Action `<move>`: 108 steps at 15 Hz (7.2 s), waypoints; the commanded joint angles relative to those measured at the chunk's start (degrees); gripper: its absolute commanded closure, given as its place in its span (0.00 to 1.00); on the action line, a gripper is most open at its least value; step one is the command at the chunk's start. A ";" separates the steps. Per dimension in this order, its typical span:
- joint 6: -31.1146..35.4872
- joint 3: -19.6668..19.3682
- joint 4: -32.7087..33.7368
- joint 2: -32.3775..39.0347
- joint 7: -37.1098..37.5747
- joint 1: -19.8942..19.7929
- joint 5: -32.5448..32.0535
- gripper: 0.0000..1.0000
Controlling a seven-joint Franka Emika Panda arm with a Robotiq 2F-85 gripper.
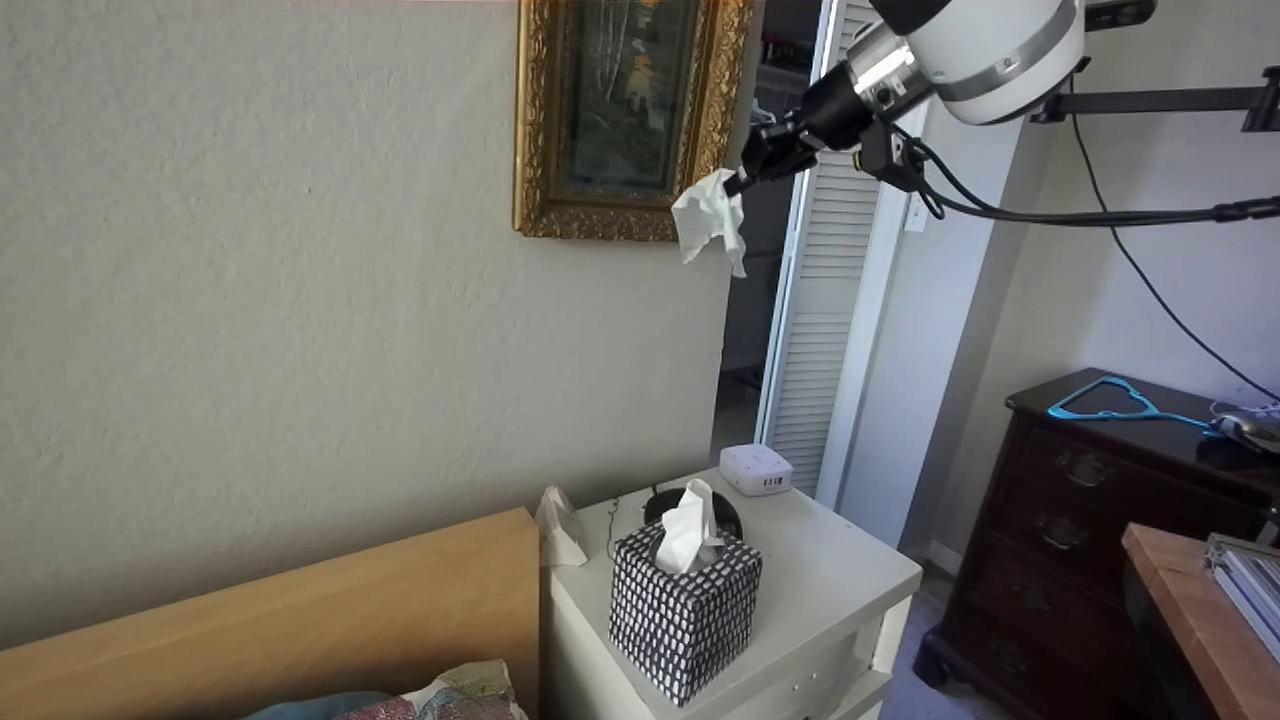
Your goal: Use the white napkin to wipe the picture frame.
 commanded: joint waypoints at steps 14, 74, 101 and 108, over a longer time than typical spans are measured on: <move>15.32 11.57 16.66 15.58 0.92 -6.15 -11.95 1.00; 35.23 -30.78 5.09 11.43 40.28 18.39 -56.40 1.00; 40.22 -33.57 14.58 11.60 31.69 20.06 -55.49 1.00; 37.66 -33.59 15.74 15.91 34.35 19.81 -55.41 1.00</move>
